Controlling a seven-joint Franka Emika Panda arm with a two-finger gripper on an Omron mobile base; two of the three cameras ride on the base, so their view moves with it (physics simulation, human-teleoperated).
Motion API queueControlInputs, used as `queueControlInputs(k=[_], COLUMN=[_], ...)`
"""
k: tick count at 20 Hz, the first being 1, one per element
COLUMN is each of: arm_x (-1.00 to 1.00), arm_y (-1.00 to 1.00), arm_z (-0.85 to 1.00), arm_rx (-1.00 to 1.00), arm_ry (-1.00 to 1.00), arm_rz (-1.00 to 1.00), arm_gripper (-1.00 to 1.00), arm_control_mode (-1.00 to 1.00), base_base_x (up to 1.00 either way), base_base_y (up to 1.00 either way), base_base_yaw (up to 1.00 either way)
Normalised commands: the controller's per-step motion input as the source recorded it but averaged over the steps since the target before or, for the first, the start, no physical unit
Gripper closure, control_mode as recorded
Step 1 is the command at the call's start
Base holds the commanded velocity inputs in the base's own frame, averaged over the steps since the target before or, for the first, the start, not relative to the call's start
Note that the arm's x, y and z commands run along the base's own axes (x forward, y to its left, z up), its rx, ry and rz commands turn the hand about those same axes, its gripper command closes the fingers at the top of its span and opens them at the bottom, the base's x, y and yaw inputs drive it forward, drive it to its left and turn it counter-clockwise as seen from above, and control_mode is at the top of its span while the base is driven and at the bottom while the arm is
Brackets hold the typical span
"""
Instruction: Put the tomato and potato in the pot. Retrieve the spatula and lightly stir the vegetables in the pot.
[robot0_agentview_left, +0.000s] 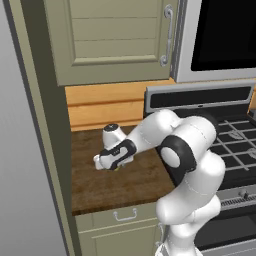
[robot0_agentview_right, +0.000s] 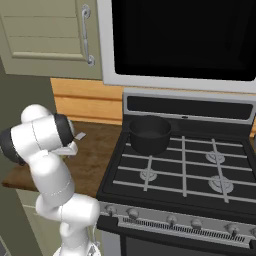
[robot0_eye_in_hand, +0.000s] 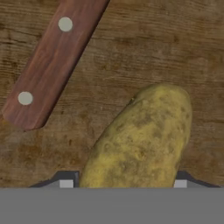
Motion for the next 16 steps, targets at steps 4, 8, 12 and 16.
queueControlInputs(k=[4,8,12,16], arm_x=[-0.65,-0.68,-0.44,-0.29], arm_y=[-0.58,-0.93,-1.00,-1.00], arm_z=[0.39,0.91,1.00,1.00], arm_rx=[0.03,0.07,0.07,0.08], arm_ry=[-0.29,-0.36,-0.26,-0.12], arm_rz=[0.00,-0.03,-0.09,-0.12], arm_gripper=[1.00,1.00,1.00,1.00], arm_control_mode=[-1.00,-1.00,-1.00,-1.00], base_base_x=[0.00,0.00,0.00,0.00], base_base_y=[0.00,0.00,0.00,0.00], base_base_yaw=[0.00,0.00,0.00,0.00])
